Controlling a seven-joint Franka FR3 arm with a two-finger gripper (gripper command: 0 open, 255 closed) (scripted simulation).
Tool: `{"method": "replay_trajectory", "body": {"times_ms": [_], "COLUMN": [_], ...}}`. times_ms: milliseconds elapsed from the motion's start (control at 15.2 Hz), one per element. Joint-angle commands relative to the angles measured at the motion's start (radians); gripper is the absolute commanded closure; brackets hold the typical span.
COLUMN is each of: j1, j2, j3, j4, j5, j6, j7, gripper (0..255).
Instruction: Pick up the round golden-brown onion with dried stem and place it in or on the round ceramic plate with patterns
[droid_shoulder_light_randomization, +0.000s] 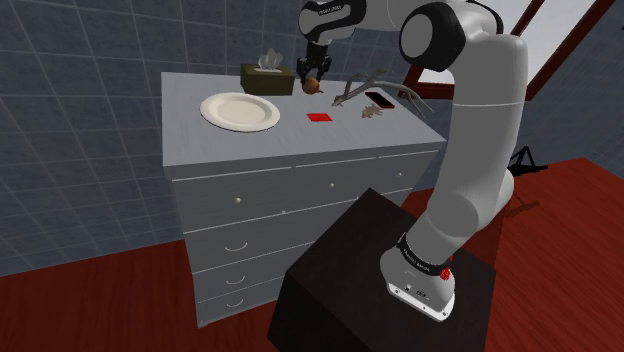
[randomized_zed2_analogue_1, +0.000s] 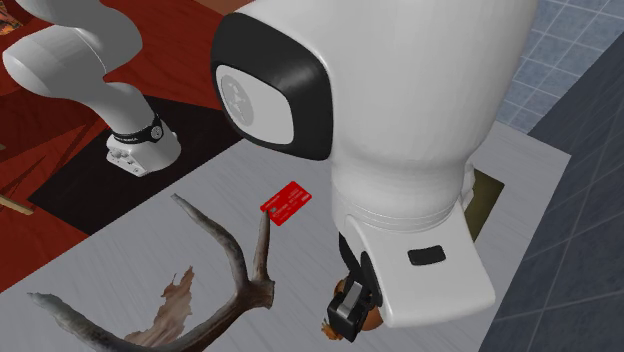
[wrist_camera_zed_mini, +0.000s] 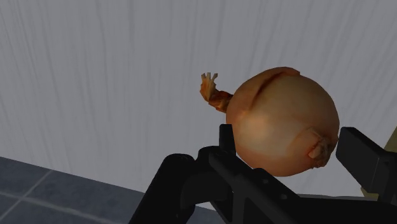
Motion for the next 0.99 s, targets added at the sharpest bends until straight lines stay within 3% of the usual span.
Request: {"method": "replay_trajectory", "body": {"times_ms": [0, 924], "j1": [0.000, -0.003], "j2": [0.000, -0.026], "j3": [0.000, -0.003], "j4": [-0.001, 0.148], "j5": [0.000, 0.000], "j6": [0.000, -0.174], "j7": [0.000, -0.013], "gripper": [255, 255]}}
